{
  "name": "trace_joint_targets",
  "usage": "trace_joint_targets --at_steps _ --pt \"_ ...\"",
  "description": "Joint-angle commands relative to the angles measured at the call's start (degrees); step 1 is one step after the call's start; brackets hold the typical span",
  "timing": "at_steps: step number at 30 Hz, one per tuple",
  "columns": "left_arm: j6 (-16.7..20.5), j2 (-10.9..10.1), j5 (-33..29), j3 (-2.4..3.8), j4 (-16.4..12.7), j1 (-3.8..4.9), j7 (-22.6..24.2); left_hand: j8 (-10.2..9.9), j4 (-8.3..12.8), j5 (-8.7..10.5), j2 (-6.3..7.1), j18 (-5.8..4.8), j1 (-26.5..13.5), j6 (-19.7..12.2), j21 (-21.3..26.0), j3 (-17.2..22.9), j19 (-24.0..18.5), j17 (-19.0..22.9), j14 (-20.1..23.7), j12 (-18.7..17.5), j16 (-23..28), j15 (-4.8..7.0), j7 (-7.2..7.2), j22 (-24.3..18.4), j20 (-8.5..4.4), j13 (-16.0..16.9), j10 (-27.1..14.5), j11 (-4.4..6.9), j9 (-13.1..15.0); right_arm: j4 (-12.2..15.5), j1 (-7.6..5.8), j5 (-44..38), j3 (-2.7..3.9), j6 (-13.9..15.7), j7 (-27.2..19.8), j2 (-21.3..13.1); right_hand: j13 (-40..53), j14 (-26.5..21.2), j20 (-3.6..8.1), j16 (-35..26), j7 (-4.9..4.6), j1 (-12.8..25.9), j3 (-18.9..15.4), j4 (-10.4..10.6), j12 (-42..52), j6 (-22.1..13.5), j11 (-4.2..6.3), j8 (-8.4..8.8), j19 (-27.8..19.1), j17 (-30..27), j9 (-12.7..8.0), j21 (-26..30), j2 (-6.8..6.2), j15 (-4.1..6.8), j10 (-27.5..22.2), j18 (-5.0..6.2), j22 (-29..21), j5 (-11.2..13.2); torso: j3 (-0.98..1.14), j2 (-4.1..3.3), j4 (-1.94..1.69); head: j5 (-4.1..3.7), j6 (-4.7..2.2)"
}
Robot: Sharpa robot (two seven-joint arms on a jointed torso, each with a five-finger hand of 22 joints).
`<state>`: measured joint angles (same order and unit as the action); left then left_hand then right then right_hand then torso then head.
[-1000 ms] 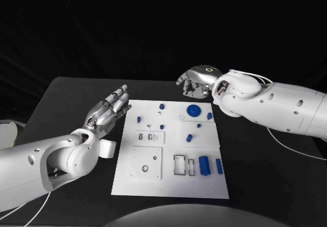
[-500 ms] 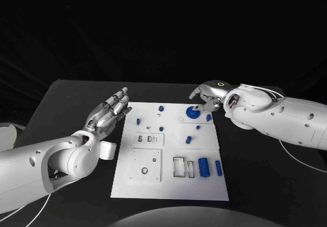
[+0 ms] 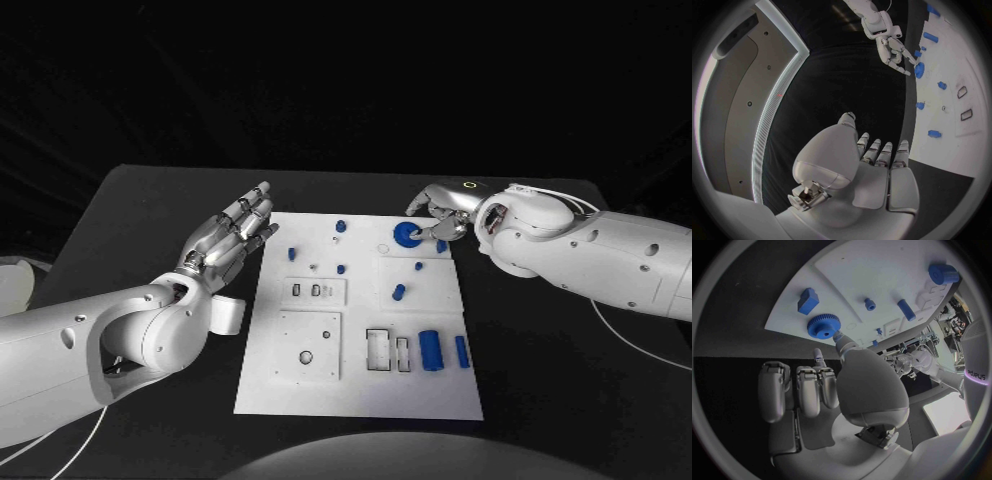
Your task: Assemble the parts on the task board
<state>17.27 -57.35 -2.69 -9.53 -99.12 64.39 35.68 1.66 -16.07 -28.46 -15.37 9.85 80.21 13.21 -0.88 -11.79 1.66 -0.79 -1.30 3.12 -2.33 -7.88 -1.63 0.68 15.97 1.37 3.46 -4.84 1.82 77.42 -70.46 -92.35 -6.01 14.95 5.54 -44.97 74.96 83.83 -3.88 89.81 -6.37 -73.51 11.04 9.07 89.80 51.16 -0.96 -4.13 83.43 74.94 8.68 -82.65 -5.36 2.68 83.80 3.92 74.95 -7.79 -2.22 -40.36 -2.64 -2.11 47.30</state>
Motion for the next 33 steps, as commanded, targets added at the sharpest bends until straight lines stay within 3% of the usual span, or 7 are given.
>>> trace_joint_targets --at_steps 1,6,16,22,28,33 --pt "-1.27 0.15 -0.01 0.03 -0.05 0.04 0.27 0.29 0.05 -0.33 0.0 0.46 0.4 0.48 -0.4 0.36 0.09 -0.08 -0.05 0.28 -0.39 -0.25 -0.03 0.08 0.27 0.06 0.13 -0.42 0.08 -0.39 0.31 -0.03 -0.01 -1.56 0.45 0.35 15.04 6.17 0.07 0.18 -0.2 -0.19 -0.02 -0.44 0.2 0.42 -0.27 -0.05 0.25 15.05 0.15 -0.3 0.41 -0.26 6.2 -1.12 5.16 -1.24 0.0 0.02 -0.03 0.1 0.08" --pt "-1.37 0.13 -0.01 0.03 0.0 0.03 0.2 0.29 0.05 -0.35 0.01 0.46 0.44 0.46 -0.42 0.38 0.12 -0.09 -0.08 0.32 -0.44 -0.28 -0.04 0.09 0.29 0.06 0.12 -0.46 0.08 -1.43 0.76 -0.04 -0.01 -1.9 0.11 1.03 15.04 6.01 -0.03 -0.08 -0.26 -1.09 0.42 -1.26 0.2 1.69 -0.36 -0.52 -0.07 14.65 0.66 -0.07 0.57 -0.35 6.2 -1.02 4.99 -4.54 0.04 0.02 -0.11 0.18 0.24" --pt "-1.57 0.24 -0.01 0.01 0.26 0.0 0.08 0.28 0.05 -0.38 0.04 0.47 0.48 0.47 -0.44 0.4 0.15 -0.09 -0.09 0.37 -0.46 -0.32 -0.05 0.1 0.31 0.06 0.12 -0.53 0.07 -2.77 1.53 -0.11 -0.01 -2.86 -0.24 2.03 15.04 5.67 -0.09 -0.65 -0.2 -1.82 0.89 -2.0 0.2 3.13 -0.39 -1.12 -0.57 13.83 1.38 0.43 0.64 -0.4 6.2 -0.84 4.49 -5.73 0.03 0.01 0.03 0.3 0.47" --pt "-1.68 0.31 -0.01 0.0 0.33 0.0 -0.07 0.28 0.05 -0.41 0.05 0.47 0.52 0.44 -0.46 0.43 0.18 -0.1 -0.11 0.41 -0.51 -0.37 -0.06 0.11 0.34 0.06 0.11 -0.59 0.07 -3.18 1.87 -0.13 -0.01 -2.81 -0.64 2.11 15.04 5.29 0.06 -1.36 0.6 -3.4 2.53 -3.86 0.2 7.9 -0.16 -3.81 -0.93 12.93 4.2 0.84 0.76 -0.25 6.2 -0.71 4.26 -13.87 0.06 0.02 0.02 0.35 0.6" --pt "-1.76 0.24 -0.01 -0.01 0.37 -0.01 -0.24 0.27 0.05 -0.45 0.03 0.47 0.56 0.42 -0.47 0.46 0.21 -0.11 -0.13 0.46 -0.55 -0.41 -0.09 0.12 0.37 0.07 0.1 -0.64 0.07 -2.97 1.95 -0.03 -0.01 -2.02 -1.32 1.94 15.04 5.11 0.23 -1.76 1.22 -3.65 3.05 -4.97 0.2 9.56 0.1 -5.85 -1.05 12.49 6.94 1.07 0.58 0.0 6.2 -0.67 4.19 -16.22 0.08 0.02 0.02 0.52 0.63" --pt "-1.82 0.2 -0.01 -0.02 0.41 -0.01 -0.36 0.27 0.05 -0.48 0.02 0.46 0.6 0.45 -0.49 0.5 0.23 -0.12 -0.15 0.53 -0.6 -0.47 -0.14 0.12 0.41 0.07 0.1 -0.72 0.07 -2.0 1.78 0.42 0.02 0.33 -2.26 1.87 15.04 5.17 0.4 -1.75 1.41 -2.98 3.37 -5.18 0.2 9.21 0.21 -6.99 -0.86 12.59 9.39 1.0 0.36 0.14 6.2 -0.73 4.46 -18.76 0.04 0.05 -0.02 0.71 0.59"
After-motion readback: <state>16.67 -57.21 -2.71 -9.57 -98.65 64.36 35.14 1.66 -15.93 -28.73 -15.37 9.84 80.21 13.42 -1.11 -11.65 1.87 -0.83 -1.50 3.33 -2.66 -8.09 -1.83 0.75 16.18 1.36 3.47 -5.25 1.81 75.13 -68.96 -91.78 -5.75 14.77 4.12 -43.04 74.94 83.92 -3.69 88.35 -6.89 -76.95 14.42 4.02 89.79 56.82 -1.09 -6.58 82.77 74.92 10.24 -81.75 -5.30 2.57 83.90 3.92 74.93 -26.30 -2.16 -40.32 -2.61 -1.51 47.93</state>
